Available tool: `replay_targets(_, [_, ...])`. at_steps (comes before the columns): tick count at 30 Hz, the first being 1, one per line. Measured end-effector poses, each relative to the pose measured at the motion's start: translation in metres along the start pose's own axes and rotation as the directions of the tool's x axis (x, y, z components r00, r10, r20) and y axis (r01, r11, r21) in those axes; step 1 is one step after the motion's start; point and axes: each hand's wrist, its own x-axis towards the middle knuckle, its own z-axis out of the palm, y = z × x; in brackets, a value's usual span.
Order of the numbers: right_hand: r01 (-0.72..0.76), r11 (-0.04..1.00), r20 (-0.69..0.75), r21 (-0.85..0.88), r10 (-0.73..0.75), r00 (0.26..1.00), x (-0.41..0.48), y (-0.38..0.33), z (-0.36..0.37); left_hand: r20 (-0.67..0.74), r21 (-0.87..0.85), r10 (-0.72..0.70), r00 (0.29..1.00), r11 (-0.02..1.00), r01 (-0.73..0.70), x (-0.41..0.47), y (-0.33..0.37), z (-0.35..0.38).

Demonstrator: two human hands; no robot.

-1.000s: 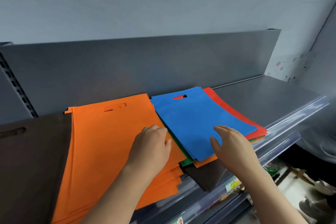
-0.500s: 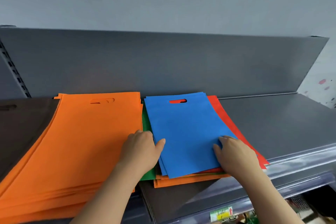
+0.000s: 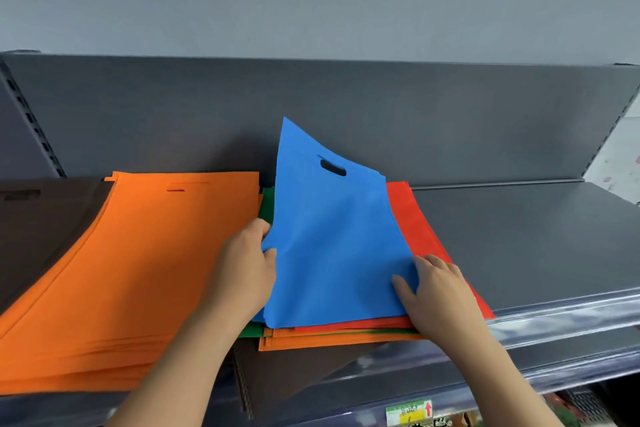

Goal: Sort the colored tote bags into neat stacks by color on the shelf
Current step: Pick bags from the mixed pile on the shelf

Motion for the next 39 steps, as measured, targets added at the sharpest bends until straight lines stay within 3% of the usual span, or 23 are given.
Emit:
replay_targets(7, [0.07,0.995,0.013,0.068,-0.071,0.997,-0.001,-0.012,0.0,0.076,0.0,-0.042,0.996,0.999,0.042,-0.01,-0.003,-0.002])
replay_targets(13, [0.031,0.996,0.03,0.088,-0.034,0.999,0.001,-0.011,-0.002,-0.041,-0.146,0.006,0.999,0.989,-0.012,-0.013,0.001,-0.012])
replay_targets(19, [-0.008,0.939,0.07,0.343,-0.018,0.997,0.008,-0.024,-0.003,-0.133,-0.306,-0.031,0.991,0.952,-0.011,-0.017,0.0,-0.037])
replay_targets(24, [-0.035,0.85,0.075,0.526,-0.005,0.997,0.008,-0.05,-0.003,-0.186,-0.328,-0.037,0.982,0.944,-0.026,-0.024,-0.017,-0.061])
replay_targets(34, [0.262,0.785,-0.178,0.562,-0.195,0.965,-0.02,-0.152,-0.012,-0.257,-0.189,-0.068,0.964,0.982,0.019,-0.051,-0.085,-0.132])
replay_targets(39, [0.35,0.763,-0.229,0.543,-0.266,0.936,-0.044,-0.23,-0.006,-0.284,-0.153,-0.137,0.949,0.984,0.096,-0.07,-0.14,-0.194])
